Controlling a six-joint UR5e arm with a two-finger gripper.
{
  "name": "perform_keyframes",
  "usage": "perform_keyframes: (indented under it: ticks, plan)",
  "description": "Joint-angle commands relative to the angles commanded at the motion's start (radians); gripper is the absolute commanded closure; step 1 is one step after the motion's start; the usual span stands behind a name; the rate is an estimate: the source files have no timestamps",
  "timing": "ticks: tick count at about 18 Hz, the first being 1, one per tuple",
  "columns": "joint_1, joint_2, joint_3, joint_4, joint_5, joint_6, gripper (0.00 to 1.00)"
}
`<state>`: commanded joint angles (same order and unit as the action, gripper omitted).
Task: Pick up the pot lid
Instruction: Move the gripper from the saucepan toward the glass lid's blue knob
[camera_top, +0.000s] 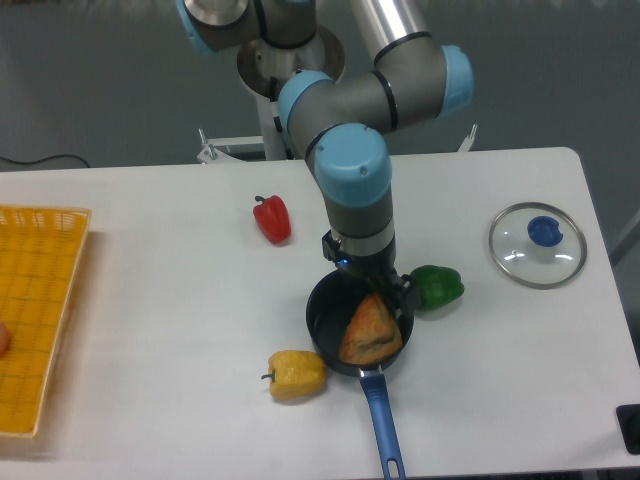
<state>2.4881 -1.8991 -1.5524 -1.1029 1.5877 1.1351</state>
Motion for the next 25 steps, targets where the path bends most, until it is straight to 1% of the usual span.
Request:
perform_keyframes:
  ticks: [3,5,7,10,12,15,19,22,23,25]
  plan:
    - [0.018,0.002,0.0,-0.002,-0.008,0.047,0.0]
    - [0.046,0.0,-0.002,0.0,-0.061,0.054,0.0]
    - [0.075,-0.002,-0.026,0.005,-0.103,0.049,0.0]
    - [0.109,-0.002,-0.034,0.023,-0.098,0.07,0.0]
    - [0.133,-0.005,-0.058,0.025,-0.095,0.165,0.0]
    - [0.192,-0.009,-0.077,0.026,-0.097,0.309,0.0]
    - [0.233,-0.015,-0.098,0.026,-0.086,0.569,0.0]
    - [0.242,-0.029,-0.103,0.026,0.045,0.743,0.0]
    - [0.249,-0.031,-0.103,0.025,0.084,0.782,0.0]
    - [0.271,-0.029,-0.104,0.026,0.106,0.839,0.0]
